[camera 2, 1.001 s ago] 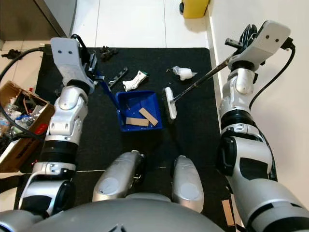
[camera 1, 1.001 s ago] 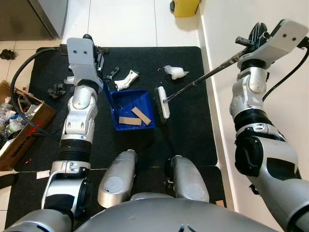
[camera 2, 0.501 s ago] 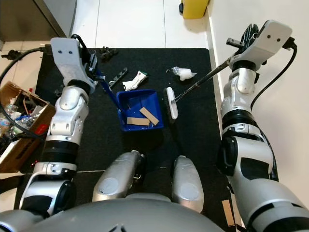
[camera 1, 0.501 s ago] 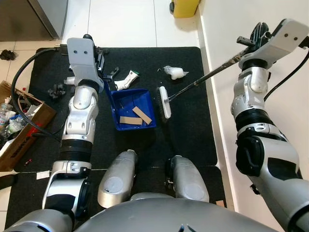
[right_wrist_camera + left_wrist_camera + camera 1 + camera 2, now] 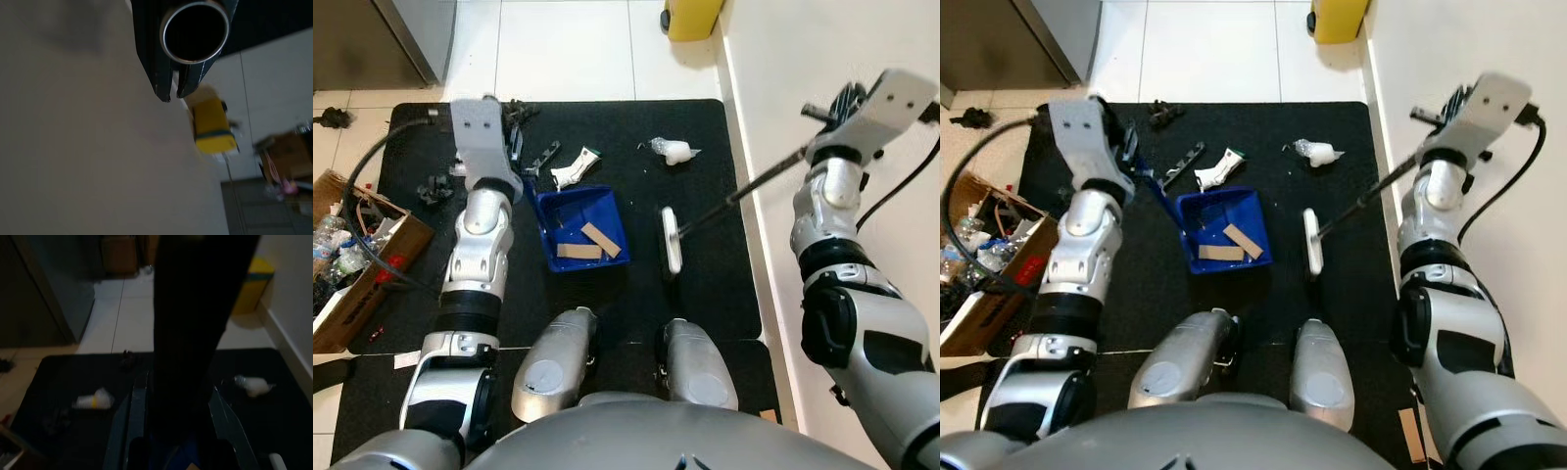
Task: Sweep floor
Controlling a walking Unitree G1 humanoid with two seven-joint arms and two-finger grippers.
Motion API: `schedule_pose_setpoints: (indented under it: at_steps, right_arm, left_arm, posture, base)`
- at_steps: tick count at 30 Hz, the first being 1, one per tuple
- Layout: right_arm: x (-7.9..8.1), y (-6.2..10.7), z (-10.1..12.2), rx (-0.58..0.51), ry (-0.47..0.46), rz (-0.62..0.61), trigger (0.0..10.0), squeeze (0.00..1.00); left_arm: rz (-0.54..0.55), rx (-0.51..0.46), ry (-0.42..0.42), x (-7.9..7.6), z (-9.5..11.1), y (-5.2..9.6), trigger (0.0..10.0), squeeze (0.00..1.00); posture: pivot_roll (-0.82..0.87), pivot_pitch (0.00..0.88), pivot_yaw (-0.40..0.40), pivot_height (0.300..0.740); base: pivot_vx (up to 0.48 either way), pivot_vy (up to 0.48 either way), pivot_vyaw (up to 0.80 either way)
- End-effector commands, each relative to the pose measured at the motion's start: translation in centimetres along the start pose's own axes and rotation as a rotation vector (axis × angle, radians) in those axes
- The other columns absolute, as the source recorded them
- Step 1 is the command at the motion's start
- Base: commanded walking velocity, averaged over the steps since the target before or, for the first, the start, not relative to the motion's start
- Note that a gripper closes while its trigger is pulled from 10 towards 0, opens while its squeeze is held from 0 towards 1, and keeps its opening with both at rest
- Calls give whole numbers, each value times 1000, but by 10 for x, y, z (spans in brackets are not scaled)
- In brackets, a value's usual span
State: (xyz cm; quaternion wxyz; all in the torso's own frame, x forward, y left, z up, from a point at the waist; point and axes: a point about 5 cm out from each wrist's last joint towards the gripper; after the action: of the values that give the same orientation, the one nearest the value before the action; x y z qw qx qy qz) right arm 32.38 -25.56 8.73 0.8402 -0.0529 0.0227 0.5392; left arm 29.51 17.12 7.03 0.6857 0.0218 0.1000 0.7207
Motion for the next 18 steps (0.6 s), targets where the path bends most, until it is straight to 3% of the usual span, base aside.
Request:
schedule_pose_setpoints:
  at_steps: [1,10,18]
  right_arm:
    - [-10,-3,6,-30,6,-33,10000,0]
    - [-18,-3,6,-40,13,-67,10000,0]
    - [-14,-3,7,-41,12,-62,10000,0]
  left_arm:
    - [-30,-19,-3,-5,0,1,10000,0]
    - [-69,-27,-14,-11,4,-4,10000,0]
    - [-67,-34,-14,-11,3,-5,10000,0]
  posture:
    - [142,0,-6,740]
    - [129,0,11,740]
    - [134,0,8,740]
  base:
    - [0,0,0]
    - [0,0,0]
    - [0,419,0]
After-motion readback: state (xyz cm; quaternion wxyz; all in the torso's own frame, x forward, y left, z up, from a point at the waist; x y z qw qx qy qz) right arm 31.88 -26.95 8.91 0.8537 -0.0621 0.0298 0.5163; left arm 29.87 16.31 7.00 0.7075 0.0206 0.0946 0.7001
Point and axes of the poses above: a point about 5 cm out from each wrist's last joint towards the gripper, its own y axis pointing back from the gripper into the wrist, its own z axis along the axis of the wrist's last joint, x = y × z, and after that the axes turned 9 degrees about y, right-handed
